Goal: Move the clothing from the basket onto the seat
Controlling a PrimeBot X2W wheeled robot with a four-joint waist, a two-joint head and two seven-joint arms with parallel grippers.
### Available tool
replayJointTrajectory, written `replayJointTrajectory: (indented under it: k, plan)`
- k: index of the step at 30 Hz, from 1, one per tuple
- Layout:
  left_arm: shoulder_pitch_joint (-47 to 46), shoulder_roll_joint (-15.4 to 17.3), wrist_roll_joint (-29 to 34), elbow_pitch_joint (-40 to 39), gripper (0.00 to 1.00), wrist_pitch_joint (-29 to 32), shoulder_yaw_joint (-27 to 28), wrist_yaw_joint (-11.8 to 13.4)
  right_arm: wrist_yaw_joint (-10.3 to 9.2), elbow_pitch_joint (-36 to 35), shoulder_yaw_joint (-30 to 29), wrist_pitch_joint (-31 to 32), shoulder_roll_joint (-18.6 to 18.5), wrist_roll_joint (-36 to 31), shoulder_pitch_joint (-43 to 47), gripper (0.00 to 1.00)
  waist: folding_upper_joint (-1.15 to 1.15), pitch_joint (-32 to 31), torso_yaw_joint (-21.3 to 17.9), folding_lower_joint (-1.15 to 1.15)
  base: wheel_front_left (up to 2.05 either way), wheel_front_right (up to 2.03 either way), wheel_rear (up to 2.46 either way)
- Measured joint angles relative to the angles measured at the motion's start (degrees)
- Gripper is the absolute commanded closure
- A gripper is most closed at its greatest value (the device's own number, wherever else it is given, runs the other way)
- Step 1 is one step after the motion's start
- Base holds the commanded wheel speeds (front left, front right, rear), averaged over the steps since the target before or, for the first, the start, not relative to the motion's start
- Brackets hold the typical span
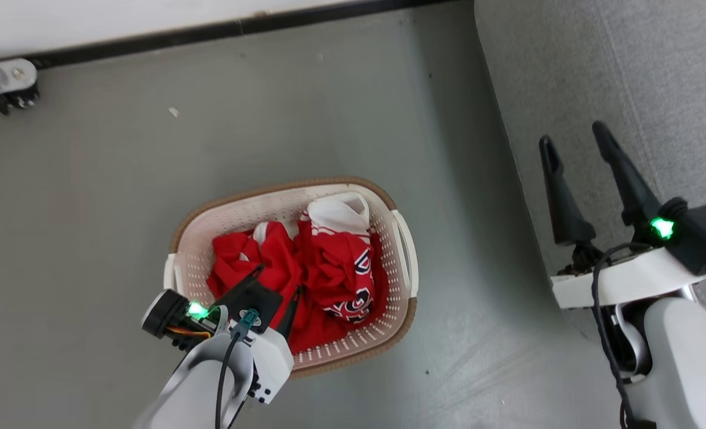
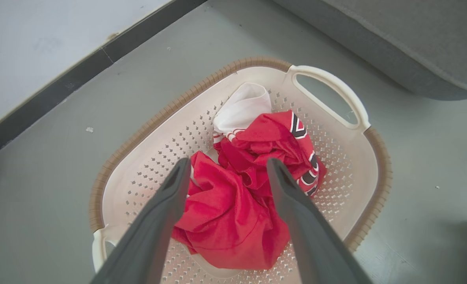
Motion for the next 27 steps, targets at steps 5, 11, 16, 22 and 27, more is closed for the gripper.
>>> replayJointTrajectory:
  k: [5, 11, 16, 22, 27]
  plan:
    - [-2.14, 0.0, 0.81, 1.59, 0.0, -0.24, -0.59, 0.01, 0.0, -0.23, -0.59, -0.01, -0.01, 1.01, -2.72, 0.0, 0.0, 3.61, -1.13, 0.0, 0.0, 0.0, 0.0]
    - [-4.68, 0.01, 0.97, 3.21, 0.0, -0.6, -0.59, 0.1, 0.0, -0.44, -0.59, -0.04, -0.02, 1.46, -6.21, 0.0, 0.0, 7.56, -2.52, 0.0, 0.0, 0.0, 0.0]
    - [-6.63, 0.02, 1.4, 4.56, 0.0, -0.94, -0.62, 0.11, 0.0, -0.46, -0.34, -0.09, -0.03, 1.99, -9.21, 0.0, 0.0, 10.51, -3.64, 0.0, 0.0, 0.0, 0.0]
    - [-8.26, 0.03, 1.8, 6.37, 0.0, -1.07, -0.81, 0.2, 0.0, -0.38, 0.01, -0.1, -0.05, 2.87, -12.27, 0.0, 0.0, 13.66, -4.91, 0.0, 0.0, 0.0, 0.0]
    - [-9.47, 0.08, 2.23, 7.97, 0.0, -1.16, -0.84, 0.35, 0.0, -0.38, 0.53, -0.21, -0.05, 3.47, -15.32, 0.0, 0.0, 15.98, -5.93, 0.0, 0.0, 0.0, 0.0]
